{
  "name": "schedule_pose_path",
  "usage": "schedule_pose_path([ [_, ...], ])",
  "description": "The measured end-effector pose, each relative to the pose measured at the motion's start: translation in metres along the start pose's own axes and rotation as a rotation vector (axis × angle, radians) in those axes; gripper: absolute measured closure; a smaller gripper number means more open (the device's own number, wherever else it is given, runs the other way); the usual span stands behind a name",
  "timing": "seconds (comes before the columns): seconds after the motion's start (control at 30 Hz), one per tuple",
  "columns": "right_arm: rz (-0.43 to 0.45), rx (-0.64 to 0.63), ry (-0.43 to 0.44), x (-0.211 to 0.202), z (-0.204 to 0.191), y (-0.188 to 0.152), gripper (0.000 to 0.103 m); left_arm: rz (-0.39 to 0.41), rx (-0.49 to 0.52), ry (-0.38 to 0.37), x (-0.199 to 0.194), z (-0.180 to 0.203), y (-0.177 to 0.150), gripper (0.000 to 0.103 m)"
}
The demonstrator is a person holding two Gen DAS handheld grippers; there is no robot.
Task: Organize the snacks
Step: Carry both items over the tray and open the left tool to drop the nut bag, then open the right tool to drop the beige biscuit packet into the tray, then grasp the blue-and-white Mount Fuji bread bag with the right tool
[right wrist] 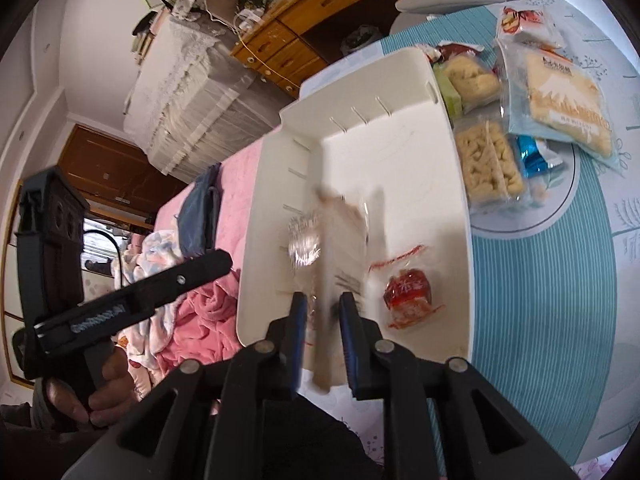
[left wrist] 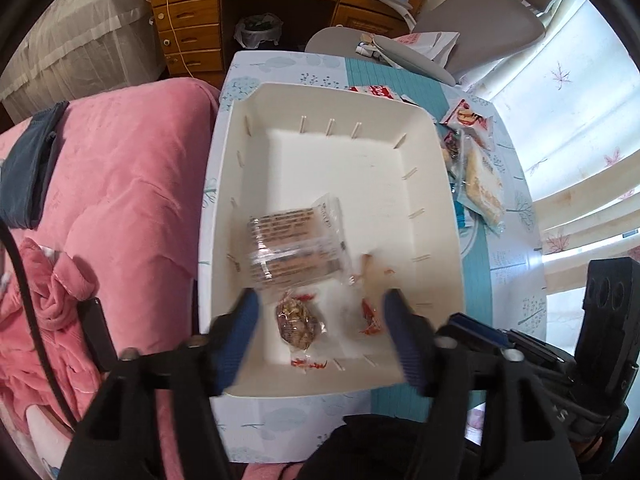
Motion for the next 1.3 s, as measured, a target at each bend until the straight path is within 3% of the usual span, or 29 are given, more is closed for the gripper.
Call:
schedule_pose_path([
  [0.07, 0.015, 0.004, -0.024, -0.004, -0.001, -0.001, 0.046, 0.001, 0.012, 0.001, -0.002, 0.0, 0.004, 0.031],
  [0.13, 0.028, 0.005, -0.035, -0.009, 0.0, 0.0, 0.044, -0.002, 0.025, 0.0, -0.003, 0.003, 0.008, 0.022],
  [0.47, 0.07, 0.161, -0.115, -0.045, 0.04, 0.004, 0.034, -0.073, 0.168, 0.005, -0.006, 0.05, 0.041, 0.022],
  [0.6, 0.125, 0.205, -0.134, -0.064, 0.06, 0.015, 0.023, -0.084, 0.262, 0.078, -0.008, 0.078, 0.062, 0.022],
  [0.83, 0.207, 0.243, -0.171, -0.088, 0.092, 0.045, 0.021, -0.082, 0.369, 0.133, -0.008, 0.126, 0.105, 0.022],
  [0.9, 0.232, 0.256, -0.178, -0.094, 0.102, 0.053, 0.015, -0.086, 0.402, 0.159, -0.004, 0.138, 0.119, 0.022],
  [1.1, 0.265, 0.304, -0.188, -0.098, 0.137, 0.078, 0.013, -0.106, 0.487, 0.236, 0.017, 0.17, 0.156, 0.022],
  [1.3, 0.26, 0.352, -0.256, -0.088, 0.174, 0.1, 0.013, -0.14, 0.583, 0.355, 0.055, 0.194, 0.186, 0.021],
])
Point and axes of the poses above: each gripper's, at about its wrist camera, not at the fingertips, and x roughly the way its jaws point, z to its right, y to its top, the point moved 6 cm from there along x, roughly the way its jaws point, and after that the axes turned 9 degrees about -z, right-handed, at the moved point
